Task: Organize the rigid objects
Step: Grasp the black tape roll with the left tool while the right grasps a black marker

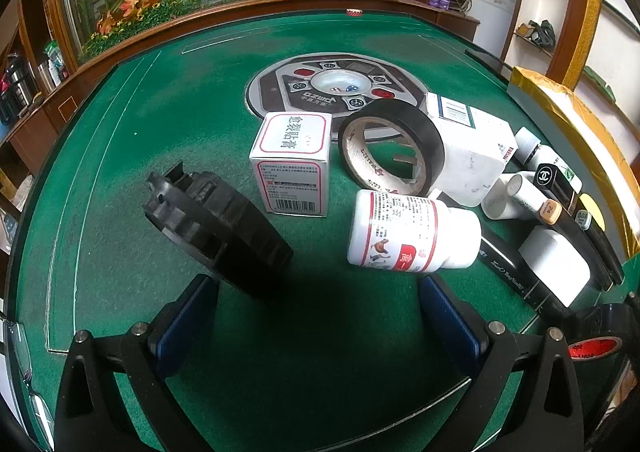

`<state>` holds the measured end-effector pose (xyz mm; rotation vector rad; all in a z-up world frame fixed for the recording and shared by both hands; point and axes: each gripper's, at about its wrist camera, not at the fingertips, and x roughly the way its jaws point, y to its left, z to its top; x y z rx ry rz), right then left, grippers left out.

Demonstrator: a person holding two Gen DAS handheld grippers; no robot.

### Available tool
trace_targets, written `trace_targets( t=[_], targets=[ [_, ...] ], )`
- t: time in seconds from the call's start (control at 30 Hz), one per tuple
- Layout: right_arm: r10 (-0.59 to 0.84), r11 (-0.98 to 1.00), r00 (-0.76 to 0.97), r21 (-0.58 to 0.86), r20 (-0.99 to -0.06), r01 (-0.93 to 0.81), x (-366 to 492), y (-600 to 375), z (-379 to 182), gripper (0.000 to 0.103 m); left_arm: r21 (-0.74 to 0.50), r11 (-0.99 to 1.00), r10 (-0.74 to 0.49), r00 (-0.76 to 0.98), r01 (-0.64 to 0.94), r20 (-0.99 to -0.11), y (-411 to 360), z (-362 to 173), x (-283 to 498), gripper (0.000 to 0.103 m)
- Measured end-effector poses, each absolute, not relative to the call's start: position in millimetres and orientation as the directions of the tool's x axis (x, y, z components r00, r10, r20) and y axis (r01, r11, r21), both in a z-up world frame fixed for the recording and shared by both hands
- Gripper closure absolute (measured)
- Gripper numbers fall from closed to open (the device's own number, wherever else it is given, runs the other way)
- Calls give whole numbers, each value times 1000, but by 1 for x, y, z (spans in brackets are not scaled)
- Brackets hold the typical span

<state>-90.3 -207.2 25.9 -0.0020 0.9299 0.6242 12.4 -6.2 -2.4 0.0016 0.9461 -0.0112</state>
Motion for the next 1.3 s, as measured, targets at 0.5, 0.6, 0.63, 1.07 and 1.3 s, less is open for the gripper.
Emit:
trace_targets(
  t=[0.5, 0.6, 0.63, 1.07, 1.3],
  targets=[
    [716, 697, 374, 572, -590, -432, -60, -235, 14, 0, -4, 1000, -10, 585, 11, -811, -6, -3, 12, 1],
    [723, 678, 313, 544, -616, -495, -72, -244, 18, 3, -4, 1000, -10, 585, 11, -811, -6, -3, 12, 1],
    [707, 692, 348, 500, -616, -520, -73, -246, 28, 3, -4, 1000, -10, 585, 11, -811, -6, -3, 12, 1],
    [348, 907, 499, 150, -794, -394, -5, -258, 27, 63, -4, 1000, -11, 585, 12, -811, -7, -3, 10, 1],
    [528, 803, 375, 304, -762, -513, -31, -244, 25, 74, -7, 1000, -15, 583, 17, -812, -7, -3, 10, 1]
  ],
)
